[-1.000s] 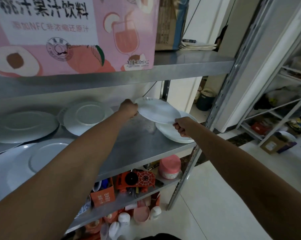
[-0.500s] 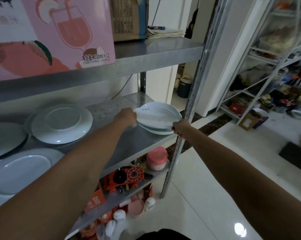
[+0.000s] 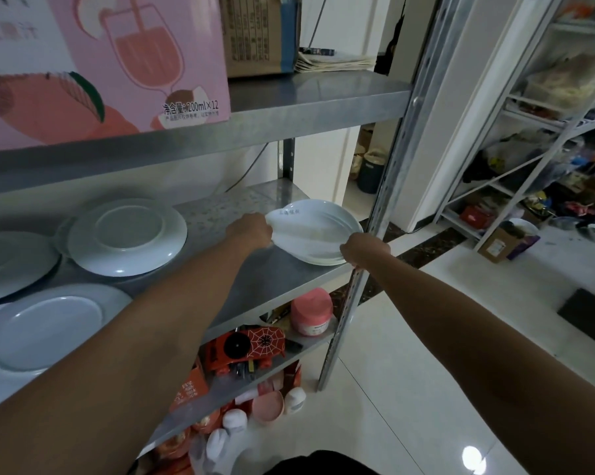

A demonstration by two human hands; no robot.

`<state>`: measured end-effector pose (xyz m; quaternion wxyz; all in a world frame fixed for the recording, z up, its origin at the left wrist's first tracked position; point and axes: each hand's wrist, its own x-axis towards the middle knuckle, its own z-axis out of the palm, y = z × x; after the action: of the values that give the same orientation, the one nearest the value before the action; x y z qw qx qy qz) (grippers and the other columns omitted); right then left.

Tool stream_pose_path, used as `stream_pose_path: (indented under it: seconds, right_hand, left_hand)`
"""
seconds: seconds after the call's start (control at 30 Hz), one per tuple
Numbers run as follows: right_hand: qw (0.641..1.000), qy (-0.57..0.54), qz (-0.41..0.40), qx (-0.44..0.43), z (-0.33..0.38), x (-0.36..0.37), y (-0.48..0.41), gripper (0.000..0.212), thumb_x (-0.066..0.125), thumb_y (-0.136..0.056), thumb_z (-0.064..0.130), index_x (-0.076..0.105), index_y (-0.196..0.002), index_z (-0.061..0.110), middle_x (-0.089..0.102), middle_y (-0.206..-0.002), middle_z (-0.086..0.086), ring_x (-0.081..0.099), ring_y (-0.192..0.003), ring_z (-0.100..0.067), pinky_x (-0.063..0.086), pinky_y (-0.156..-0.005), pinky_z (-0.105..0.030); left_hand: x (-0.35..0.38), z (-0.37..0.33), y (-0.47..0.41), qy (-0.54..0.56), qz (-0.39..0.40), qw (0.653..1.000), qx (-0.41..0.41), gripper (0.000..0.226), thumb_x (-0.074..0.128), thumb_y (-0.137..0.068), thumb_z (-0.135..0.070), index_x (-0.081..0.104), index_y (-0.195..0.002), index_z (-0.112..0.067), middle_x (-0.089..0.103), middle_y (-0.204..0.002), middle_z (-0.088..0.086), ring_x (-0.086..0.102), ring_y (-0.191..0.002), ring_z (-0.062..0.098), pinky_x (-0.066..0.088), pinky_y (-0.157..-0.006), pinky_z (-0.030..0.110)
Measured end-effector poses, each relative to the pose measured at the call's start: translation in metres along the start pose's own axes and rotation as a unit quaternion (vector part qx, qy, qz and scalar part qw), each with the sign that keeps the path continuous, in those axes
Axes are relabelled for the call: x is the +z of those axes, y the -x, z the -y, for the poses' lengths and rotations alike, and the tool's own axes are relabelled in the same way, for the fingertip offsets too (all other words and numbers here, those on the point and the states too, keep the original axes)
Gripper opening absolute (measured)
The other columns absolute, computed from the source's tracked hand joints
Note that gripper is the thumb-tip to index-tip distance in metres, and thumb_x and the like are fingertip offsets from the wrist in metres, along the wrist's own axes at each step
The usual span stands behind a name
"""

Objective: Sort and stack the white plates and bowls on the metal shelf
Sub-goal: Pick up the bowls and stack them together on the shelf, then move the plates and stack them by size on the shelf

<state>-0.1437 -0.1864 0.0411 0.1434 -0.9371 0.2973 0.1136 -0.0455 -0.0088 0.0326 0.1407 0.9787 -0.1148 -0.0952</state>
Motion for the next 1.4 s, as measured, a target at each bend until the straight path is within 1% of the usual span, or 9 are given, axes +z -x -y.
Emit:
stream_pose_path:
  seconds: [0.1, 0.23, 0.33, 0.47, 0.6, 0.67, 0.8, 1.07, 1.4]
  right_hand:
    - [0.995, 0.091, -0.020, -0.032, 0.014, -0.013, 0.000, 0.035, 0.046, -0.095, 0.029, 0.059, -0.120, 0.009, 0.066, -0.117, -0.007, 0.065, -0.107, -0.024, 0.049, -0.092, -0.031]
    - [0.980, 0.135, -0.076, -0.127, 0.059, -0.026, 0.000, 0.039, 0.046, -0.094, 0.029, 0.056, -0.124, 0.007, 0.064, -0.118, -0.011, 0.064, -0.106, -0.028, 0.049, -0.090, -0.034]
    - [0.939, 0.187, -0.125, -0.259, 0.106, -0.023, 0.005, 0.037, 0.041, -0.097, 0.027, 0.055, -0.126, 0.009, 0.060, -0.125, -0.011, 0.057, -0.114, -0.029, 0.045, -0.091, -0.034]
    - [0.878, 0.196, -0.109, -0.422, 0.169, 0.002, 0.021, 0.049, 0.037, -0.098, 0.039, 0.040, -0.137, 0.010, 0.046, -0.136, -0.012, 0.044, -0.126, -0.028, 0.040, -0.099, -0.040]
    - [0.825, 0.241, -0.079, -0.505, 0.209, 0.038, 0.041, 0.067, 0.040, -0.097, 0.041, 0.012, -0.151, 0.013, 0.012, -0.160, -0.006, 0.014, -0.146, -0.023, 0.018, -0.117, -0.046]
    - [0.809, 0.268, -0.071, -0.518, 0.224, 0.053, 0.046, 0.072, 0.038, -0.098, 0.044, 0.002, -0.153, 0.015, -0.001, -0.161, -0.004, 0.002, -0.149, -0.021, 0.010, -0.120, -0.047]
    - [0.791, 0.295, -0.068, -0.531, 0.246, 0.075, 0.046, 0.075, 0.037, -0.098, 0.046, -0.001, -0.153, 0.014, -0.005, -0.161, -0.005, 0.000, -0.149, -0.022, 0.008, -0.119, -0.049]
    - [0.796, 0.312, -0.055, -0.516, 0.276, 0.113, 0.028, 0.083, 0.044, -0.096, 0.044, -0.002, -0.152, 0.005, -0.006, -0.161, -0.011, 0.002, -0.149, -0.027, 0.010, -0.118, -0.051]
    - [0.805, 0.322, -0.073, -0.494, 0.312, 0.148, 0.008, 0.089, 0.047, -0.094, 0.045, -0.005, -0.150, 0.000, -0.004, -0.160, -0.016, 0.003, -0.148, -0.031, 0.010, -0.118, -0.049]
  left_hand:
    - [-0.010, 0.010, 0.005, -0.026, -0.032, 0.999, -0.006, 0.040, 0.040, -0.097, -0.028, 0.049, -0.129, -0.008, 0.056, -0.131, 0.014, 0.056, -0.118, 0.032, 0.044, -0.093, 0.037]
    - [-0.028, 0.049, 0.017, -0.059, -0.077, 0.994, -0.040, 0.040, 0.034, -0.099, -0.027, 0.048, -0.130, -0.004, 0.052, -0.134, 0.018, 0.053, -0.121, 0.034, 0.043, -0.095, 0.040]
    - [-0.039, 0.095, 0.035, -0.122, -0.120, 0.982, -0.080, 0.044, 0.037, -0.098, -0.026, 0.042, -0.135, -0.004, 0.048, -0.137, 0.018, 0.046, -0.126, 0.034, 0.037, -0.102, 0.043]
    - [-0.043, 0.163, 0.067, -0.176, -0.128, 0.967, -0.129, 0.066, 0.034, -0.099, -0.042, 0.013, -0.153, -0.011, 0.013, -0.160, 0.011, 0.010, -0.149, 0.029, 0.013, -0.118, 0.048]
    - [-0.041, 0.211, 0.098, -0.175, -0.097, 0.958, -0.204, 0.071, 0.029, -0.099, -0.047, -0.002, -0.154, -0.015, -0.006, -0.162, 0.008, -0.008, -0.150, 0.027, 0.000, -0.120, 0.046]
    - [-0.040, 0.225, 0.110, -0.155, -0.099, 0.957, -0.225, 0.072, 0.031, -0.098, -0.048, -0.003, -0.154, -0.017, -0.007, -0.162, 0.007, -0.010, -0.150, 0.027, -0.002, -0.120, 0.045]
    - [-0.040, 0.248, 0.118, -0.138, -0.100, 0.956, -0.237, 0.073, 0.032, -0.098, -0.047, -0.004, -0.154, -0.017, -0.007, -0.163, 0.006, -0.011, -0.150, 0.026, -0.001, -0.121, 0.046]
    - [-0.035, 0.277, 0.093, -0.136, -0.082, 0.959, -0.233, 0.075, 0.033, -0.098, -0.046, -0.005, -0.154, -0.014, -0.008, -0.162, 0.007, -0.011, -0.150, 0.027, 0.000, -0.121, 0.047]
    - [-0.032, 0.300, 0.053, -0.218, -0.083, 0.958, -0.168, 0.078, 0.047, -0.097, -0.031, -0.005, -0.154, -0.020, -0.009, -0.162, 0.005, -0.007, -0.151, 0.026, 0.001, -0.121, 0.042]
